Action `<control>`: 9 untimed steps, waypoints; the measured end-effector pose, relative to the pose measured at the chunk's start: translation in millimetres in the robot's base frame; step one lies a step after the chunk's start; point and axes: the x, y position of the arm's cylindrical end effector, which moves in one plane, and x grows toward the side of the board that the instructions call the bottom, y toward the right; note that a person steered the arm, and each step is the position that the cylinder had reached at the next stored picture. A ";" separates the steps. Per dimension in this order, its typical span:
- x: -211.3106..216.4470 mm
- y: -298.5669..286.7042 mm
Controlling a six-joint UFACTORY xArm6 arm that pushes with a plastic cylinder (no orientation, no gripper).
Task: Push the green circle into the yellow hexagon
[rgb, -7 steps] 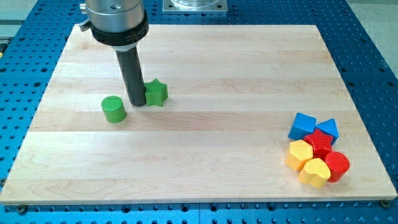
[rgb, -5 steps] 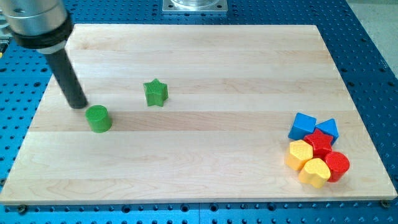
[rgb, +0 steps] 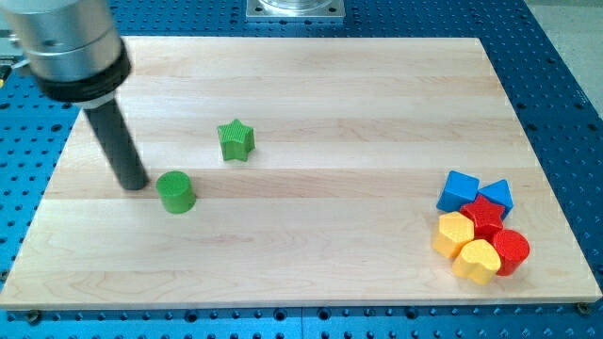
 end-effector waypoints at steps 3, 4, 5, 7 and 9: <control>28.9 144.7; 56.1 166.7; 58.2 261.6; 62.0 254.3; -29.8 65.5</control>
